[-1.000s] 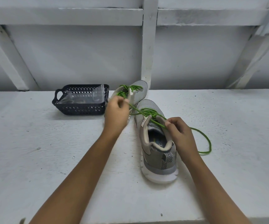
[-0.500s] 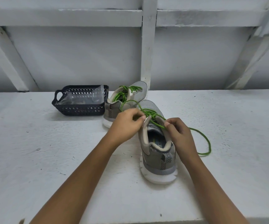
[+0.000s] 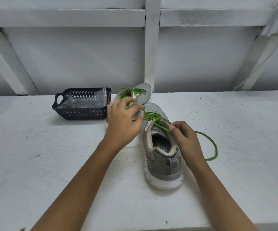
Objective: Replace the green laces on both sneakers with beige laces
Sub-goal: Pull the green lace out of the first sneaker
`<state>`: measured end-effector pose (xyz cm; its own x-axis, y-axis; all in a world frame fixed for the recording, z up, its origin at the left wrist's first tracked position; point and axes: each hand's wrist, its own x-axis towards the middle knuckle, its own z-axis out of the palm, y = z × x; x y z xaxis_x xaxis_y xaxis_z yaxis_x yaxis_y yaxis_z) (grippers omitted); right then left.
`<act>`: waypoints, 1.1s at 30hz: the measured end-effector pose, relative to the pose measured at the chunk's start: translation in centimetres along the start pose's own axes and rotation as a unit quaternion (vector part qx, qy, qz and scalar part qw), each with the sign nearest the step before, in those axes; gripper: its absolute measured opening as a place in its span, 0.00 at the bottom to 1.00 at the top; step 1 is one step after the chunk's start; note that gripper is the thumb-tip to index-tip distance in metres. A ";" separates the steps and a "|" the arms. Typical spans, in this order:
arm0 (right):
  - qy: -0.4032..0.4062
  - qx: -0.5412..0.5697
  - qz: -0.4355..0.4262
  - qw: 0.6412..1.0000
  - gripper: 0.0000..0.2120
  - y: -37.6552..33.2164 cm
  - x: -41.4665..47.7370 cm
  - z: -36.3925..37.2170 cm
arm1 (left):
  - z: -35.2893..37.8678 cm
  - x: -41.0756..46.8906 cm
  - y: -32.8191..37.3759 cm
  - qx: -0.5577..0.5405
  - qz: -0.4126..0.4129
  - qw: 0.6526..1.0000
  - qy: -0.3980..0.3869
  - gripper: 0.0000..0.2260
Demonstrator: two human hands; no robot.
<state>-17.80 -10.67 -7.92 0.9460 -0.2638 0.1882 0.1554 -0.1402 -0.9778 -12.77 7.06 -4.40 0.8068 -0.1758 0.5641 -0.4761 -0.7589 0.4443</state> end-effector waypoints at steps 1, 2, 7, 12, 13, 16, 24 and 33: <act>-0.001 0.001 0.000 1.000 0.06 0.0 0.0 0.0 | 0.4 0.0 0.1 0.018 0.009 0.999 -0.034 0.13; -0.001 0.003 0.001 1.000 0.06 0.0 0.0 0.0 | 0.6 -0.1 0.4 0.014 0.005 0.998 -0.068 0.11; -0.003 0.006 0.003 1.000 0.06 -0.1 0.0 0.0 | 0.6 0.2 1.3 -0.117 -0.077 0.981 -0.132 0.05; -0.008 0.004 0.000 1.000 0.07 0.0 0.0 -0.1 | -0.1 0.6 0.1 -0.109 -0.191 0.975 -0.019 0.05; -0.009 0.004 -0.001 1.000 0.07 0.0 0.0 -0.1 | -0.3 0.7 -0.2 -0.098 -0.198 0.975 0.004 0.05; -0.009 0.001 -0.003 1.000 0.06 0.0 0.0 -0.1 | -0.4 0.4 -0.5 -0.047 -0.116 0.991 0.044 0.07; -0.013 0.000 -0.001 1.000 0.07 -0.1 0.0 -0.1 | 0.2 0.6 1.0 -0.088 -0.035 0.979 -0.181 0.09; -0.013 -0.003 -0.002 1.000 0.07 -0.1 0.0 -0.2 | -0.2 0.5 0.7 -0.259 -0.245 0.933 -0.053 0.10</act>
<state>-17.86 -10.82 -7.83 0.9525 -0.2387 0.1889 0.1567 -0.1475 -0.9766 -12.79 6.63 -3.69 0.9889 0.0300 0.1458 -0.1250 -0.3640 0.9230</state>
